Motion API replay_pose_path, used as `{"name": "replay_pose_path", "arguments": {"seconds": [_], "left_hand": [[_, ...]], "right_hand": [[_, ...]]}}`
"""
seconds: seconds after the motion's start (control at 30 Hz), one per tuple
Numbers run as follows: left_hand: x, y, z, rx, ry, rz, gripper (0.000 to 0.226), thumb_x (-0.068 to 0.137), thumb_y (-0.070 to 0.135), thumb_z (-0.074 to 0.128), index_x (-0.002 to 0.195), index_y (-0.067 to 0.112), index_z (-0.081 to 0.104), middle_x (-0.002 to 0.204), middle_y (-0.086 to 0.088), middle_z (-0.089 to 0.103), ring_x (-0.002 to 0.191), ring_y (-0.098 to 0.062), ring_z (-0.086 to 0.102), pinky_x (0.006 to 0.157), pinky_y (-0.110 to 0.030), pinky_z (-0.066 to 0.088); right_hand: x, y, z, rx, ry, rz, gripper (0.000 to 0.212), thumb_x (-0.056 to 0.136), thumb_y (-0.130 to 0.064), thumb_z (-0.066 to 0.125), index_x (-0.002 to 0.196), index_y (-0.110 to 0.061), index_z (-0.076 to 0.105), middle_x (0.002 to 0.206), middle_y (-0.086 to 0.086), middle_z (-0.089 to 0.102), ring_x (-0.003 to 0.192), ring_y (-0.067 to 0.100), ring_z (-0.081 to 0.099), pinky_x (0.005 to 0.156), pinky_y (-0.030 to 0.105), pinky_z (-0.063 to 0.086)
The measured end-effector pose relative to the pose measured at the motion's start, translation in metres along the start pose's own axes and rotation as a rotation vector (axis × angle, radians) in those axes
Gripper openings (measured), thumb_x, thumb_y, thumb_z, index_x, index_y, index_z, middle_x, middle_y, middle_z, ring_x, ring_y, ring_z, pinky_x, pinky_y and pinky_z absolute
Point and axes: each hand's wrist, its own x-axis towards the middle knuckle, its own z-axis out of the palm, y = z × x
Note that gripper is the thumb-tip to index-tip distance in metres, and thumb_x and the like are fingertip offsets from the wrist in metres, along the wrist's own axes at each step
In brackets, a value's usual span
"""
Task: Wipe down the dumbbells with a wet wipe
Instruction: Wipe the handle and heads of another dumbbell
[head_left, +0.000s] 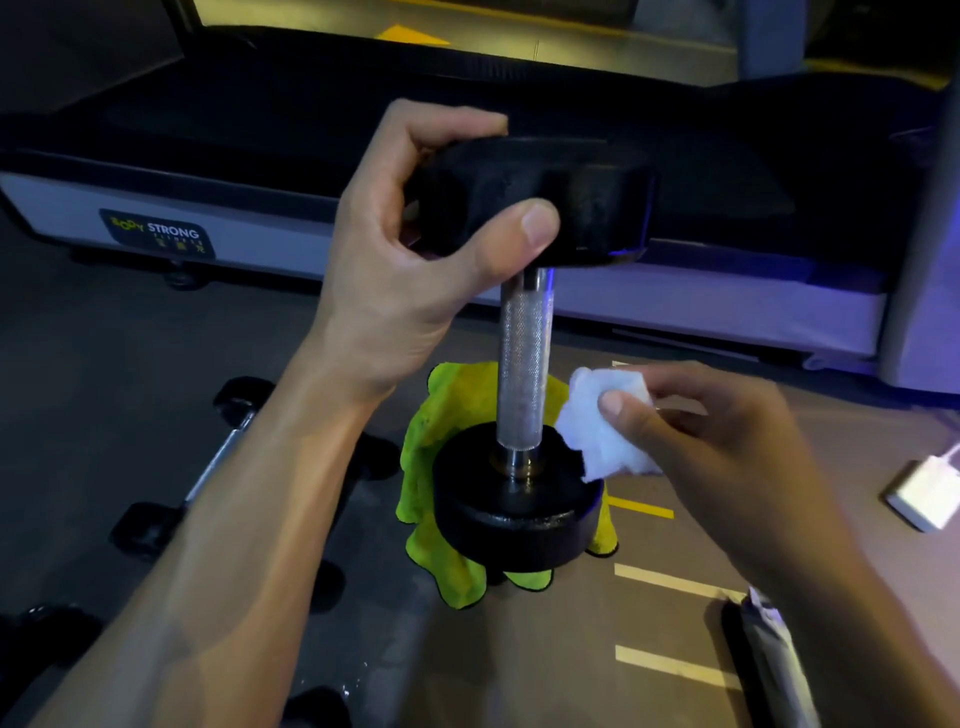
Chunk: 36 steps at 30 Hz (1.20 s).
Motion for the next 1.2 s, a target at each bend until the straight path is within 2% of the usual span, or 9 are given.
{"name": "replay_pose_path", "arguments": {"seconds": [0.13,0.27,0.47,0.57,0.67,0.77,0.83,1.0,1.2], "left_hand": [[-0.001,0.000,0.000,-0.006,-0.008,0.006,0.048,0.085,0.030,0.077,0.123,0.011,0.053,0.119,-0.012,0.062,0.105,-0.012,0.063,0.093,-0.030,0.051],[0.000,0.001,0.001,-0.020,-0.006,-0.004,0.047,0.085,0.030,0.077,0.122,0.012,0.054,0.118,-0.010,0.062,0.104,-0.011,0.063,0.092,-0.028,0.051],[0.000,0.000,0.000,-0.013,0.002,-0.002,0.045,0.084,0.032,0.077,0.120,0.016,0.055,0.118,-0.009,0.062,0.104,-0.011,0.063,0.093,-0.029,0.051],[0.000,0.000,0.001,-0.024,0.001,0.000,0.045,0.084,0.031,0.077,0.120,0.017,0.055,0.118,-0.008,0.063,0.104,-0.010,0.064,0.093,-0.029,0.051],[0.001,0.000,0.001,-0.036,-0.003,0.002,0.044,0.084,0.029,0.078,0.120,0.017,0.055,0.118,-0.008,0.063,0.104,-0.010,0.064,0.093,-0.028,0.051],[0.000,0.000,0.002,-0.037,-0.008,0.005,0.045,0.084,0.027,0.078,0.120,0.015,0.055,0.118,-0.009,0.063,0.104,-0.009,0.064,0.092,-0.027,0.050],[-0.001,0.001,0.003,-0.042,-0.007,0.004,0.047,0.083,0.027,0.078,0.121,0.012,0.054,0.117,-0.008,0.063,0.103,-0.008,0.064,0.092,-0.026,0.050],[0.000,0.001,0.003,-0.037,-0.012,-0.005,0.046,0.084,0.028,0.078,0.121,0.015,0.055,0.117,-0.006,0.064,0.104,-0.009,0.065,0.093,-0.027,0.050],[0.001,0.000,0.003,-0.039,0.000,-0.015,0.045,0.084,0.029,0.078,0.120,0.016,0.056,0.117,-0.007,0.064,0.104,-0.009,0.064,0.093,-0.028,0.051]], "right_hand": [[0.023,0.004,-0.001,-0.017,-0.143,0.057,0.032,0.087,-0.045,0.071,0.096,-0.016,0.077,0.081,0.007,0.074,0.074,0.026,0.065,0.067,0.049,0.052],[0.032,-0.001,-0.001,0.235,-0.285,0.269,0.022,0.096,-0.013,0.071,0.118,-0.011,0.074,0.104,0.011,0.080,0.095,0.024,0.075,0.072,0.029,0.059],[0.038,-0.008,-0.006,0.238,-0.269,0.283,0.018,0.093,0.003,0.066,0.095,-0.010,0.078,0.083,0.013,0.077,0.069,0.014,0.066,0.063,0.025,0.055],[0.043,-0.017,-0.008,0.116,-0.117,0.094,0.007,0.085,-0.013,0.082,0.081,-0.012,0.076,0.071,0.006,0.076,0.062,0.017,0.066,0.062,0.035,0.054],[0.047,-0.023,-0.010,-0.163,-0.019,-0.037,0.031,0.081,-0.046,0.084,0.076,-0.018,0.072,0.064,0.002,0.073,0.060,0.019,0.066,0.066,0.043,0.056],[0.050,-0.027,-0.012,-0.347,-0.001,-0.021,0.036,0.088,-0.048,0.077,0.071,-0.017,0.068,0.055,-0.004,0.065,0.052,0.009,0.057,0.060,0.028,0.052],[0.052,-0.032,-0.012,-0.492,0.046,0.000,0.044,0.089,-0.049,0.073,0.065,-0.014,0.060,0.045,-0.003,0.053,0.047,0.009,0.047,0.043,0.015,0.034],[0.053,-0.033,-0.009,-0.630,0.030,0.056,0.050,0.097,-0.052,0.061,0.068,-0.011,0.058,0.057,0.006,0.055,0.058,0.019,0.050,0.048,0.030,0.029],[0.054,-0.028,-0.011,-0.410,0.069,0.103,0.064,0.101,-0.056,0.051,0.066,-0.003,0.047,0.052,-0.003,0.034,0.050,0.016,0.032,0.053,0.033,0.022]]}}
